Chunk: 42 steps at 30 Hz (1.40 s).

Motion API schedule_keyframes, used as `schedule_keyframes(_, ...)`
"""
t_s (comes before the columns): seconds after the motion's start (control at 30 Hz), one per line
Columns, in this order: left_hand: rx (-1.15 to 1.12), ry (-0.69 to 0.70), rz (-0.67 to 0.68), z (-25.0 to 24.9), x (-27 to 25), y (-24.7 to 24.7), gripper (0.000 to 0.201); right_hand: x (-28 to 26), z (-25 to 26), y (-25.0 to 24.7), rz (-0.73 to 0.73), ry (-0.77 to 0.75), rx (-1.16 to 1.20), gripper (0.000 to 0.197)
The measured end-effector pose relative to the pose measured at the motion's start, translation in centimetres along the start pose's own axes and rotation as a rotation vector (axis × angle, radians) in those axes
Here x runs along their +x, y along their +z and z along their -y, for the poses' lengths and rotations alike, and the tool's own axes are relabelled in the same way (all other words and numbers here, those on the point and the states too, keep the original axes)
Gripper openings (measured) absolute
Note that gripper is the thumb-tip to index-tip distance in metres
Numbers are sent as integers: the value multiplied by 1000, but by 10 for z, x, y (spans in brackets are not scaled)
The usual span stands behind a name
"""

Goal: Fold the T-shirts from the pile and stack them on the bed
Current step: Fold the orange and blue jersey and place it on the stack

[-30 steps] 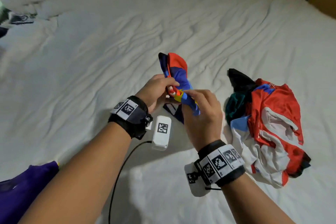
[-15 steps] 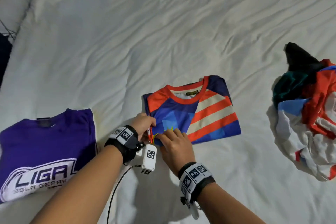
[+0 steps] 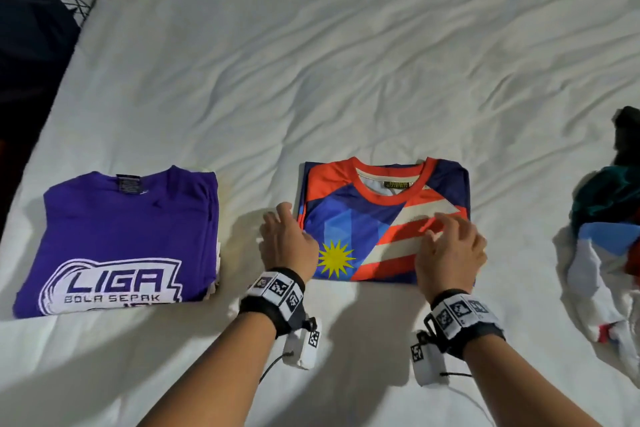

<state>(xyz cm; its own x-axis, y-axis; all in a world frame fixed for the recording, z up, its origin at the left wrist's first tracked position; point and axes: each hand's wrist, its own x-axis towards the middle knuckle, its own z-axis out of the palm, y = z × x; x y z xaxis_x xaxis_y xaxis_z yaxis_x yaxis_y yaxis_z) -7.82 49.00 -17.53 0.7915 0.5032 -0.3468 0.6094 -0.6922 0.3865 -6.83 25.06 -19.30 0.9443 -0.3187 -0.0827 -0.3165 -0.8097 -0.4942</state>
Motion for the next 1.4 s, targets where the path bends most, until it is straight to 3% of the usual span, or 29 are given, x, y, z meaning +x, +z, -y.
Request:
schedule_keyframes(0.07, 117, 55, -79, -13, -4, 5, 29, 17, -13, -6, 22, 116, -7, 38)
schedule_keyframes(0.17, 189, -10, -20, -24, 6, 16, 37, 37, -20, -9, 44, 208, 25, 41)
schedule_keyframes(0.4, 151, 9, -12, -16, 28, 12, 22, 42, -40, -14, 96, 174, 193, 27)
schedule_keyframes(0.5, 188, 1, -58, -19, 28, 10, 25, 45, -39, -16, 84, 144, 114, 38)
schedule_keyframes(0.6, 321, 201, -206, -35, 4, 22, 58, 36, -26, -13, -4, -58, -93, 56)
schedule_keyframes(0.7, 445, 580, -58, -44, -25, 52, 77, 19, -15, 5, 171, -462, -274, 70)
schedule_keyframes(0.77, 480, 666, 1, -36, -21, 66, 78, 17, -23, 18, 265, -559, -365, 75)
schedule_keyframes(1.0, 519, 427, -92, 0, 32, 58, 84, 62, -58, 18, 286, -477, -480, 82)
schedule_keyframes(1.1, 477, 338, -162, -2, 30, 52, 84, 66, -56, 8, 260, -334, -452, 84)
schedule_keyframes(1.17, 467, 409, -146, -18, 12, 57, 83, 52, -38, 7, 227, -313, -403, 83)
schedule_keyframes(1.27, 449, 539, -51, -34, -25, 82, 80, 12, -13, 28, 275, -456, -343, 78)
schedule_keyframes(1.4, 446, 421, -83, -21, -25, 93, 80, 1, -25, 41, 291, -375, -351, 75)
